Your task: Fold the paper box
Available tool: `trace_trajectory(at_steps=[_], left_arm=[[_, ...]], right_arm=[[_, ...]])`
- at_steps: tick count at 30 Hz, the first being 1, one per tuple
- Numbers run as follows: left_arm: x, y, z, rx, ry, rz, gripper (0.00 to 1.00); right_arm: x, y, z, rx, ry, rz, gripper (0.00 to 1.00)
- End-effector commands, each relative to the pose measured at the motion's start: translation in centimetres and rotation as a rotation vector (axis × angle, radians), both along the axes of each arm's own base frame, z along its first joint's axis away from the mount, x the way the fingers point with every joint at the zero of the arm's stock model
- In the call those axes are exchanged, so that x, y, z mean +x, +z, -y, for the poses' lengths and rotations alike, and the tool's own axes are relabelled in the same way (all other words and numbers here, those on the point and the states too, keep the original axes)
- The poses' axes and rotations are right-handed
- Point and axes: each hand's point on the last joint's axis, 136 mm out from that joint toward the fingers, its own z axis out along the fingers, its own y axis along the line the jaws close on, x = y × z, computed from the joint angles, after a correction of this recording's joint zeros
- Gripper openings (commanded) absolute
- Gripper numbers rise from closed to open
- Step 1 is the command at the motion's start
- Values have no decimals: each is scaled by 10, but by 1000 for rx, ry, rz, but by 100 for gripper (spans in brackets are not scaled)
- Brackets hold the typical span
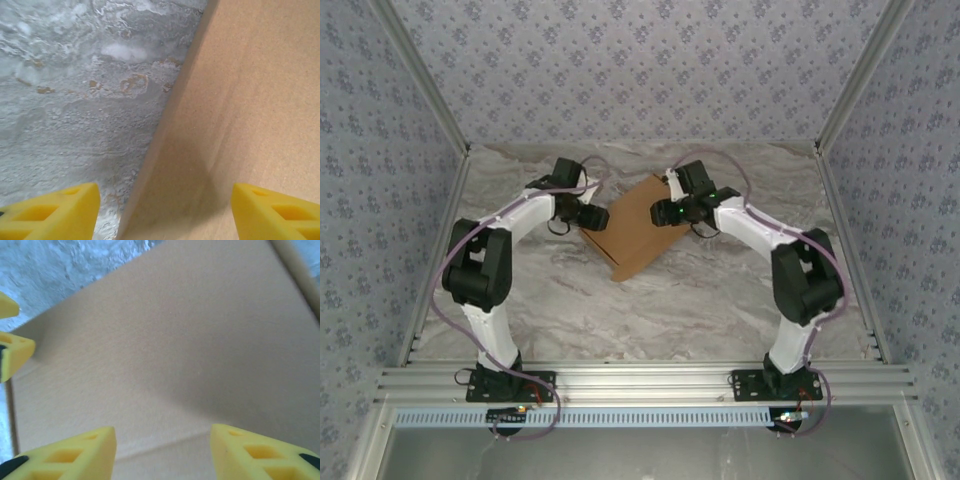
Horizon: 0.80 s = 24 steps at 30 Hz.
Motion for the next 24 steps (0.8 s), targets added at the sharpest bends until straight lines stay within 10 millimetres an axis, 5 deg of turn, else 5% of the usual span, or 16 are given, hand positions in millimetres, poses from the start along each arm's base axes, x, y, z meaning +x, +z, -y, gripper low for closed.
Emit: trace_trajectory(at_steps=[1, 5, 14, 24], left_arm=[[4, 24, -12, 1, 46, 53, 71], [16, 34, 0, -106, 44, 50, 72], [44, 22, 43, -276, -19, -80, 69], [46, 8, 70, -395, -108, -202, 53]], right_arm=[[-25, 10, 28, -8, -44, -3, 60], [-45, -6, 46, 164, -122, -96, 66], [-43, -39, 21, 451, -224, -214, 72], [-27, -59, 7, 515, -263, -259, 52]])
